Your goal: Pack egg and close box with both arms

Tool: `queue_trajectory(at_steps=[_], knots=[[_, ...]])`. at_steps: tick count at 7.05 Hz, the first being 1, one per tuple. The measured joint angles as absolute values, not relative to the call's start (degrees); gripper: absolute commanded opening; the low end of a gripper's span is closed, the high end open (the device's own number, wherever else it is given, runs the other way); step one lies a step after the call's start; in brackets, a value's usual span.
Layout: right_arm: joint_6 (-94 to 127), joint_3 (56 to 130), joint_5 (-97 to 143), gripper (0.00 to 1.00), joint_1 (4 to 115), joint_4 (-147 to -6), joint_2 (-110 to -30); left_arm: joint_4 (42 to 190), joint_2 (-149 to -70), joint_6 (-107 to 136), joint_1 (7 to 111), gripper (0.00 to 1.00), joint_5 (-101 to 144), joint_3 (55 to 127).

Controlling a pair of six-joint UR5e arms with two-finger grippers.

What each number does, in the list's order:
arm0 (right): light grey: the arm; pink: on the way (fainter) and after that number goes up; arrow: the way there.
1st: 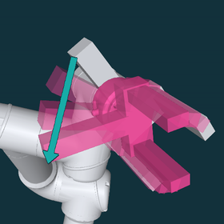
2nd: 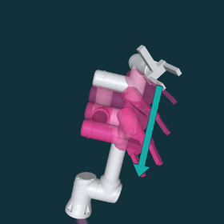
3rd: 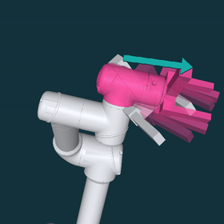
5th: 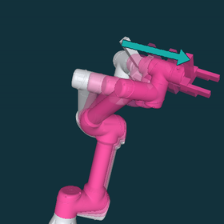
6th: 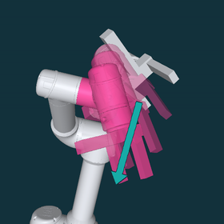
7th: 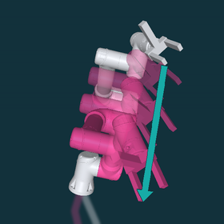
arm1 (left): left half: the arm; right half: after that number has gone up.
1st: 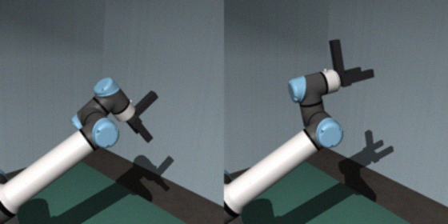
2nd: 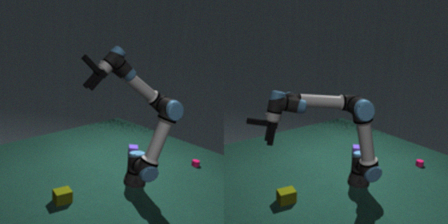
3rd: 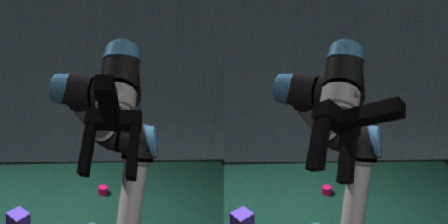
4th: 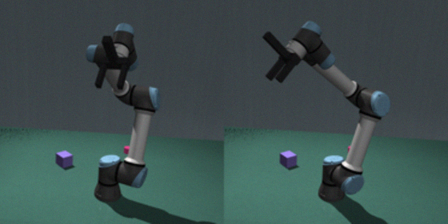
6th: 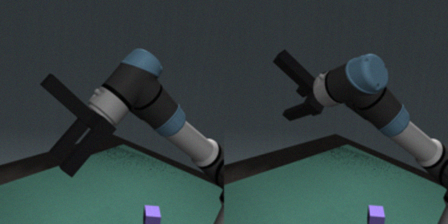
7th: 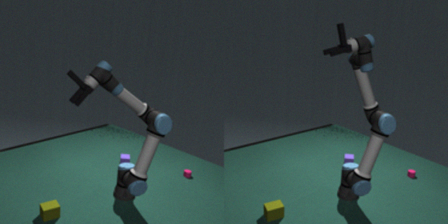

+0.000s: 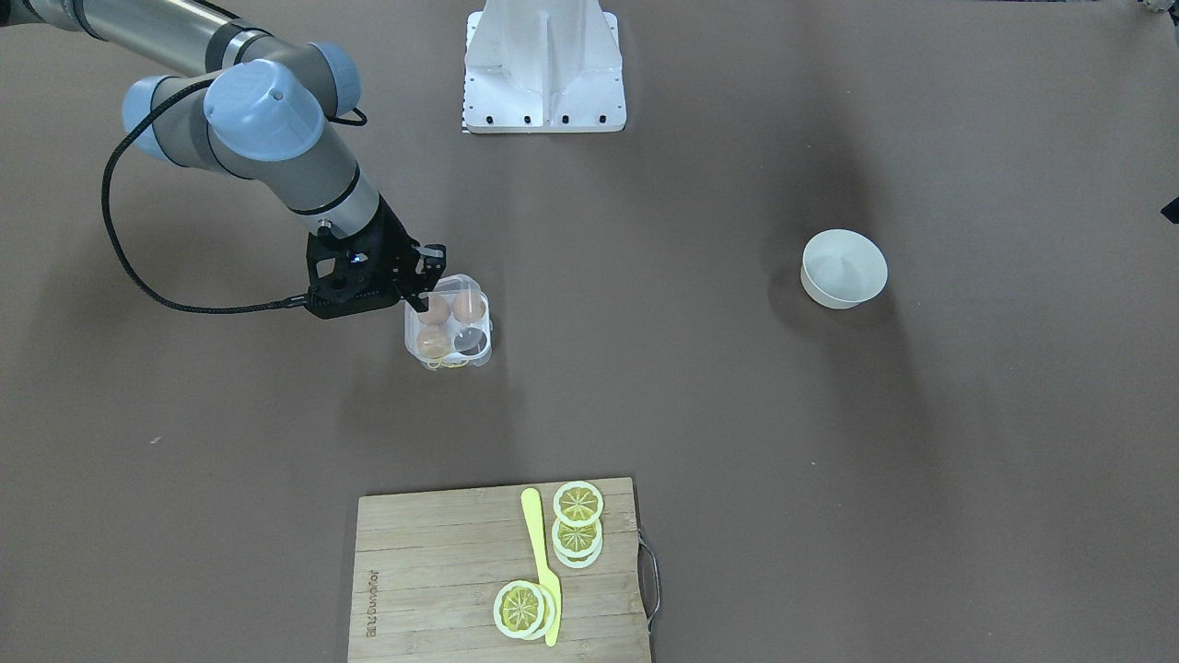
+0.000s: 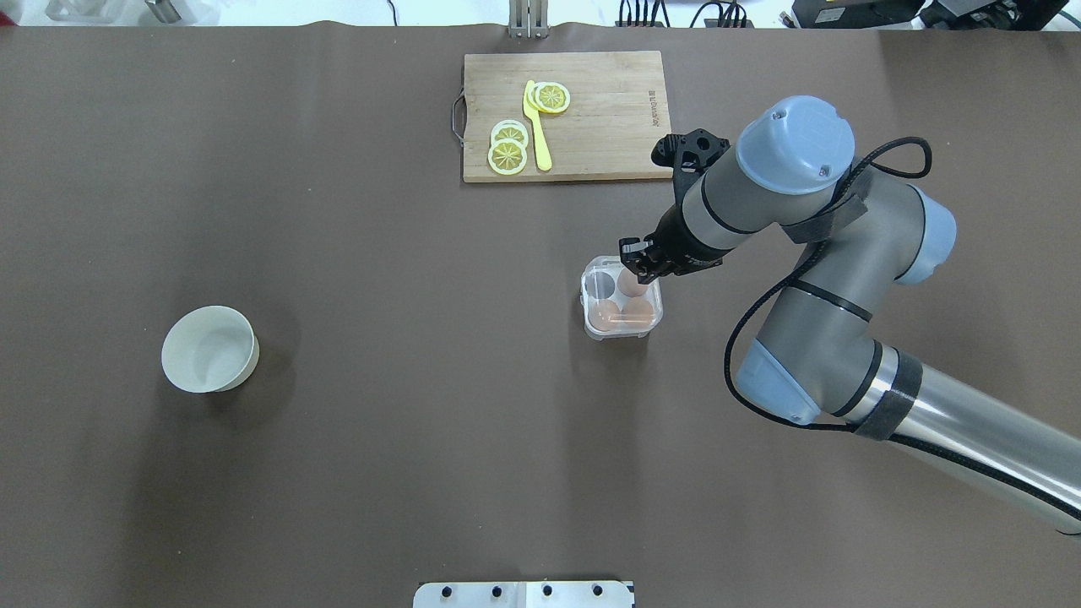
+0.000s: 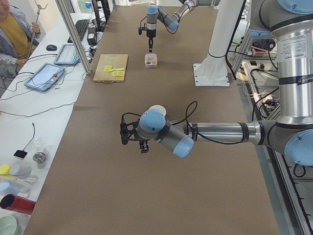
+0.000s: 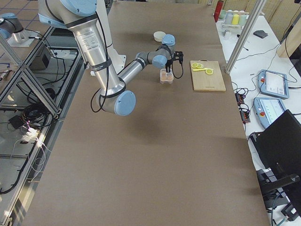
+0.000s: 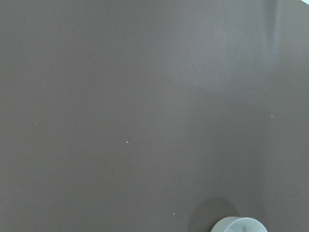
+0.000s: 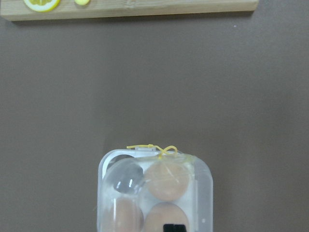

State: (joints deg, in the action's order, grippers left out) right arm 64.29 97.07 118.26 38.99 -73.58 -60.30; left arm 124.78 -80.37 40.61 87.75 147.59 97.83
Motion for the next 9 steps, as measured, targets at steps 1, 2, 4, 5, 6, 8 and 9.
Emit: queue_trajectory(at_steps=[1, 2, 4, 5, 6, 8, 9], knots=[[65.04, 96.89, 118.71, 0.0, 39.34, -72.77, -59.95, 124.75, -80.32, 39.96, 88.27, 0.98, 147.4, 97.59], [65.01, 97.2, 120.87, 0.0, 41.33, -72.76, -60.31, 124.73, -80.32, 39.1, 88.72, 0.98, 147.09, 97.15], [61.71, 98.61, 128.53, 0.0, 49.92, -72.94, -64.13, 124.57, -80.02, 34.58, 88.91, 0.98, 143.39, 96.65], [57.23, 100.1, 130.77, 0.0, 54.44, -73.02, -68.04, 123.52, -79.66, 29.59, 88.88, 0.98, 140.06, 96.28], [50.69, 101.68, 132.07, 0.0, 59.06, -73.32, -73.17, 120.37, -79.52, 21.84, 89.11, 0.98, 136.69, 95.89], [32.48, 102.84, 133.62, 0.08, 68.79, -77.96, -82.14, 112.01, -79.48, 6.96, 90.41, 0.98, 132.81, 95.51], [22.26, 102.89, 134.16, 0.37, 73.75, -83.16, -85.04, 109.73, -79.11, 3.35, 90.87, 0.98, 132.33, 95.34]])
